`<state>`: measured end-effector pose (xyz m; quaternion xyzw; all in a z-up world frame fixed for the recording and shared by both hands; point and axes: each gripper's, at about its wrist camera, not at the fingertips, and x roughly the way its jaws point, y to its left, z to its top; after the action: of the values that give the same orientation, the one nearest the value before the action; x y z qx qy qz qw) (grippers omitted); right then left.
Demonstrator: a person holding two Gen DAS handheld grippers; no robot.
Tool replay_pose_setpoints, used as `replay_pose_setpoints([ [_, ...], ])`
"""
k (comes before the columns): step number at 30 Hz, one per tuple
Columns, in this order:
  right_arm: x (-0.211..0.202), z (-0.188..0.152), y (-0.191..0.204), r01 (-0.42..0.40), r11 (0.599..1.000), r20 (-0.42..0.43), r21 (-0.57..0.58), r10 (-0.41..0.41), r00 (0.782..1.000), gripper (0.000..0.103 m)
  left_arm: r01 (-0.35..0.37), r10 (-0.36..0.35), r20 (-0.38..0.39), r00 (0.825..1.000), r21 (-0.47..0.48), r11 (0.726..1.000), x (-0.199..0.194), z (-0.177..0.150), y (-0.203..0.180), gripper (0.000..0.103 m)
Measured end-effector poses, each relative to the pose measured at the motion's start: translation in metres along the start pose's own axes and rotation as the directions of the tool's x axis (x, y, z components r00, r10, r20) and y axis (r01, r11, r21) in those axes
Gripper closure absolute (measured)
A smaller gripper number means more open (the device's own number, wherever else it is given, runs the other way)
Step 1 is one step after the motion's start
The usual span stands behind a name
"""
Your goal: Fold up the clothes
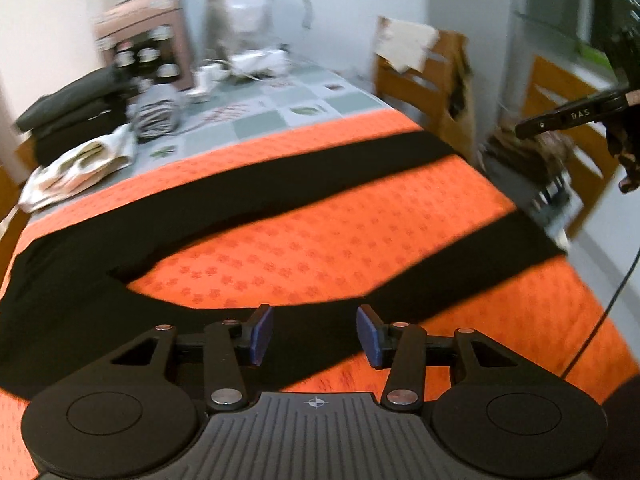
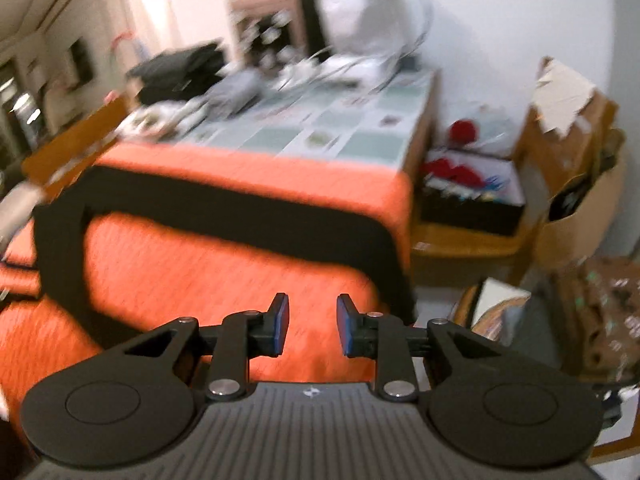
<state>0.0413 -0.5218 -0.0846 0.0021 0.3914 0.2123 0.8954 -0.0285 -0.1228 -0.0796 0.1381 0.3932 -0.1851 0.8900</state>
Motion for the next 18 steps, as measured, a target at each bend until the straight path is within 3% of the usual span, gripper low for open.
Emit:
replay_pose_setpoints([
  [7,0.007,-0.054,0.052,-0.110,0.985,-0.140,-0.133,0.091,0.986,0.073,0.066,-0.066,-0.006,0.998,0.159,0.985,0.018,0.001,-0.016,0.050],
  [16,0.019,-0.080,0.087,-0.109,0.951,-0.199,-0.289,0.052,0.979,0.073,0.109,-0.107,-0.019,0.994,0.248,0.963,0.041,0.009,-0.022,0.048],
  [17,0.019,-0.081,0.087,-0.104,0.947,-0.196,-0.305,0.044,0.980,0.075,0.112,-0.109,-0.026,0.994,0.252,0.961,0.044,0.009,-0.023,0.047],
  [18,0.019,-0.081,0.088,-0.098,0.942,-0.193,-0.321,0.037,0.980,0.087,0.113,-0.109,-0.032,0.994,0.250,0.962,0.047,0.009,-0.023,0.047],
])
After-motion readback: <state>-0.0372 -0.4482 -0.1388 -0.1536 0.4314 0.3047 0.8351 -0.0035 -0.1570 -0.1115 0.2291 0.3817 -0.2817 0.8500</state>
